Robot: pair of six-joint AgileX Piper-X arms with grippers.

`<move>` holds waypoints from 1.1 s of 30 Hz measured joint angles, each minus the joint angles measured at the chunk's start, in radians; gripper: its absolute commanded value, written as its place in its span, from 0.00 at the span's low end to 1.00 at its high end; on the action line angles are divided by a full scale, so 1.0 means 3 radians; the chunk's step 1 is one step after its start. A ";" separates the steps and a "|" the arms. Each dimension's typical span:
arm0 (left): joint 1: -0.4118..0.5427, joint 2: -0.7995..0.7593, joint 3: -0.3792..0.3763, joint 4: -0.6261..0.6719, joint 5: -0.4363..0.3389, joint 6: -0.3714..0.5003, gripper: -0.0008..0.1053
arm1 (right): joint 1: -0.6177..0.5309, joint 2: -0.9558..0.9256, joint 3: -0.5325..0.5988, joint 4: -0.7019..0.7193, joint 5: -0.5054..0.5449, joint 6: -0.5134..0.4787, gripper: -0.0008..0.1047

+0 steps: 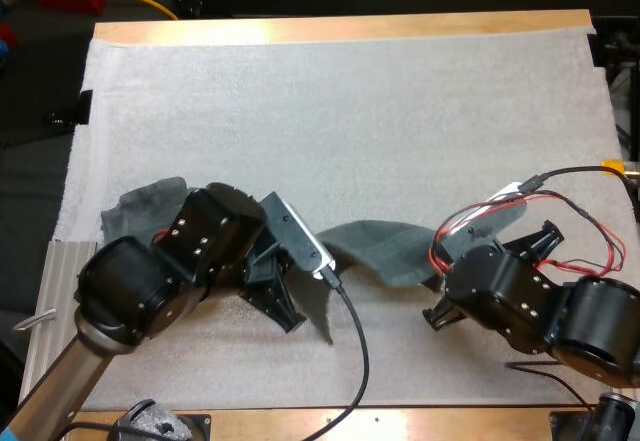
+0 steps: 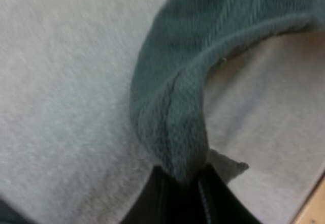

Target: Pick towel from pile, fold and stack

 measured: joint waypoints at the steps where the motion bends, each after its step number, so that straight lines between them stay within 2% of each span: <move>1: 0.0000 -0.0017 0.0000 0.0032 0.0022 -0.0031 0.01 | 0.0036 -0.0003 -0.0046 0.0039 0.0004 0.0014 0.02; 5: -0.0098 -0.0102 0.0000 0.0062 0.0055 -0.0190 0.01 | 0.0175 -0.0005 -0.0174 0.0225 0.0012 0.0124 0.02; 9: -0.0376 -0.0175 0.0000 0.0117 0.0014 -0.0371 0.01 | 0.0327 -0.0008 -0.0227 0.0414 0.0019 0.0214 0.02; 21: -0.1158 -0.0182 0.0000 0.0491 -0.0717 -0.0989 0.01 | 0.0955 -0.0013 -0.0229 0.0812 0.0017 0.0858 0.02; 26: -0.1210 -0.0182 0.0033 0.0504 -0.0853 -0.1030 0.01 | 0.1015 -0.0013 -0.0197 0.0830 0.0036 0.0947 0.02; 30: -0.1210 -0.0182 0.0181 0.0504 -0.1130 -0.1030 0.01 | 0.1015 -0.0013 -0.0012 0.0773 0.0176 0.0952 0.02; 33: -0.1210 -0.0182 0.0290 0.0448 -0.1191 -0.1030 0.01 | 0.1015 -0.0007 0.0149 0.0728 0.0322 0.0952 0.02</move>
